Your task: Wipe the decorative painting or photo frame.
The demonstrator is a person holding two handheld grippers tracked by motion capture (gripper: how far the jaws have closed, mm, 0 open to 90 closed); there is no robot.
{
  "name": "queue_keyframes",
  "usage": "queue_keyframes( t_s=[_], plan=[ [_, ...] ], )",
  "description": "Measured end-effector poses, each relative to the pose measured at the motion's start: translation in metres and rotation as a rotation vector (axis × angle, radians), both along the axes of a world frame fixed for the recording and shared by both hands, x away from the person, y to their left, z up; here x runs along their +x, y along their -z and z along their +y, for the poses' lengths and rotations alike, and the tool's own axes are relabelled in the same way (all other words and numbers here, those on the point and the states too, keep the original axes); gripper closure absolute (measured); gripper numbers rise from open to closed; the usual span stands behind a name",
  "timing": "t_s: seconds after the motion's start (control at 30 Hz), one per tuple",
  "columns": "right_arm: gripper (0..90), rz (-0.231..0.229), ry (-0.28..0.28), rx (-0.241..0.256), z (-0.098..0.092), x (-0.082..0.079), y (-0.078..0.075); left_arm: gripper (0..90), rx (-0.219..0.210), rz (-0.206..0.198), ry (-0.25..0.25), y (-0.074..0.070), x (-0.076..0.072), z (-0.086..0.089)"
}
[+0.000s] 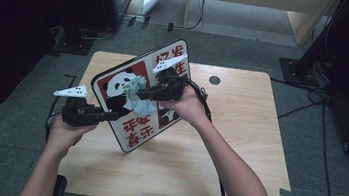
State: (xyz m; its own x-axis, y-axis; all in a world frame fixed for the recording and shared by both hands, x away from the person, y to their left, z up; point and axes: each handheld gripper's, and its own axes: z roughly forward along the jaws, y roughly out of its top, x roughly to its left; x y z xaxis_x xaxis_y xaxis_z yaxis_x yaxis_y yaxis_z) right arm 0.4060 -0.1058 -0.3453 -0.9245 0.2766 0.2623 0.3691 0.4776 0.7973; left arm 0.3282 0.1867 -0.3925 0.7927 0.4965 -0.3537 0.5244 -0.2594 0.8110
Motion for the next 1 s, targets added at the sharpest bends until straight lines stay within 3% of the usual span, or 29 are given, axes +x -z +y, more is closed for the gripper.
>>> queue_keyframes(
  t_s=[0.37,0.73,1.0],
  plan=[
    [86.3,0.028,0.003,0.009,-0.005,-0.002,0.017,74.3,-0.006,0.005,0.001,0.000,0.001,0.000],
    [85.3,0.014,0.011,0.000,-0.007,-0.007,0.030,74.2,-0.004,0.004,0.000,0.000,0.000,0.000],
    [85.9,0.031,0.017,0.007,-0.009,-0.010,0.041,74.1,-0.005,0.005,0.000,0.000,0.000,0.000]
  ],
)
